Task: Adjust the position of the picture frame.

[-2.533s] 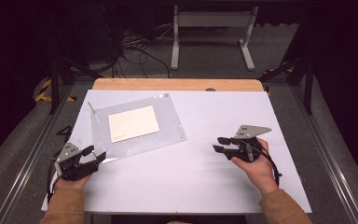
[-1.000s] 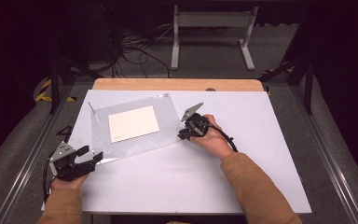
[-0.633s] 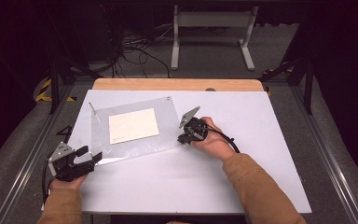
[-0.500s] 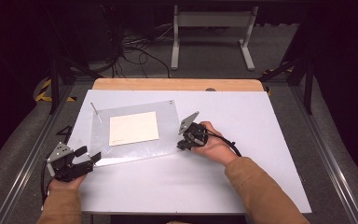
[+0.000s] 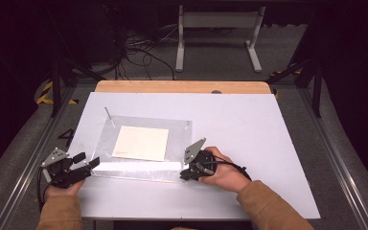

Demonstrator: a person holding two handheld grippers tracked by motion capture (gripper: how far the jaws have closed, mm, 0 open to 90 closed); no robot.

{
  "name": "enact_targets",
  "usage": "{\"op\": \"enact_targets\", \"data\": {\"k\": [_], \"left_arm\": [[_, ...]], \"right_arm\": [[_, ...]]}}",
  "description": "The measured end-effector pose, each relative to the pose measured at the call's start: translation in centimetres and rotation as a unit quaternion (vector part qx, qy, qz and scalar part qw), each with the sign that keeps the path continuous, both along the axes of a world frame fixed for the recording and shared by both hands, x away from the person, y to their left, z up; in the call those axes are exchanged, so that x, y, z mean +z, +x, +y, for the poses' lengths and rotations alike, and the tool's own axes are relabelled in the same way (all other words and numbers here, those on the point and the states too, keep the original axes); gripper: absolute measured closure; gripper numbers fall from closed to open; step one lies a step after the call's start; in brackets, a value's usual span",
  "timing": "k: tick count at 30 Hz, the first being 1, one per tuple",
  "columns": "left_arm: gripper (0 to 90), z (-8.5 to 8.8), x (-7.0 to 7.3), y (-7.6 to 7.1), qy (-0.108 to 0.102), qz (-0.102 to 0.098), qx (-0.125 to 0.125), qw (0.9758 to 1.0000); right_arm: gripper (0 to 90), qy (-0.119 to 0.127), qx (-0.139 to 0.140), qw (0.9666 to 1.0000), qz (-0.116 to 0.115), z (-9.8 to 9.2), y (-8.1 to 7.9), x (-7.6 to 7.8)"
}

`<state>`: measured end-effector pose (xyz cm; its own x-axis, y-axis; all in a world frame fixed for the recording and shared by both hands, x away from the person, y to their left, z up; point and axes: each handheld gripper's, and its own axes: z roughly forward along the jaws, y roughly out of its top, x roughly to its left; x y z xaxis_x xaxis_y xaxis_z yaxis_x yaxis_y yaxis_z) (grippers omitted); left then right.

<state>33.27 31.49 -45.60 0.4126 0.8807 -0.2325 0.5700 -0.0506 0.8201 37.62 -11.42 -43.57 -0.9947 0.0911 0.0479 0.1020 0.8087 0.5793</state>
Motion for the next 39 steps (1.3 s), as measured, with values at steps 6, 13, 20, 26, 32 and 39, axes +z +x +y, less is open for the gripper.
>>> {"op": "enact_targets", "data": {"k": [6, 13, 20, 26, 32, 39], "left_arm": [[36.0, 0.2, 0.0, -0.5, 0.008, 0.013, 0.000, 0.9999], [60.5, 0.9, 0.2, -1.0, 0.008, 0.027, -0.006, 0.9996], [82.0, 0.1, 1.0, -0.7, 0.058, 0.019, -0.011, 0.9981], [83.1, -1.4, 1.7, 1.9, 0.088, 0.010, 0.004, 0.9961], [83.4, -3.3, 2.5, 5.6, 0.102, 0.001, 0.003, 0.9948], [83.1, -6.3, 3.1, 9.9, 0.096, -0.010, 0.009, 0.9953]], "right_arm": [[82.7, 0.022, 0.010, 0.9995, 0.020, 0.3, -2.4, -0.4], [82.6, 0.041, 0.006, 0.9989, 0.022, 0.0, -2.7, -0.7], [82.7, 0.044, 0.007, 0.9988, 0.020, 0.0, -2.7, -0.7], [82.7, 0.042, 0.012, 0.9988, 0.019, 0.0, -3.1, -0.7], [83.0, 0.048, 0.014, 0.9986, 0.020, 0.0, -3.6, -0.8], [89.6, 0.055, 0.050, 0.9940, 0.080, 0.3, -4.6, -1.4]]}}
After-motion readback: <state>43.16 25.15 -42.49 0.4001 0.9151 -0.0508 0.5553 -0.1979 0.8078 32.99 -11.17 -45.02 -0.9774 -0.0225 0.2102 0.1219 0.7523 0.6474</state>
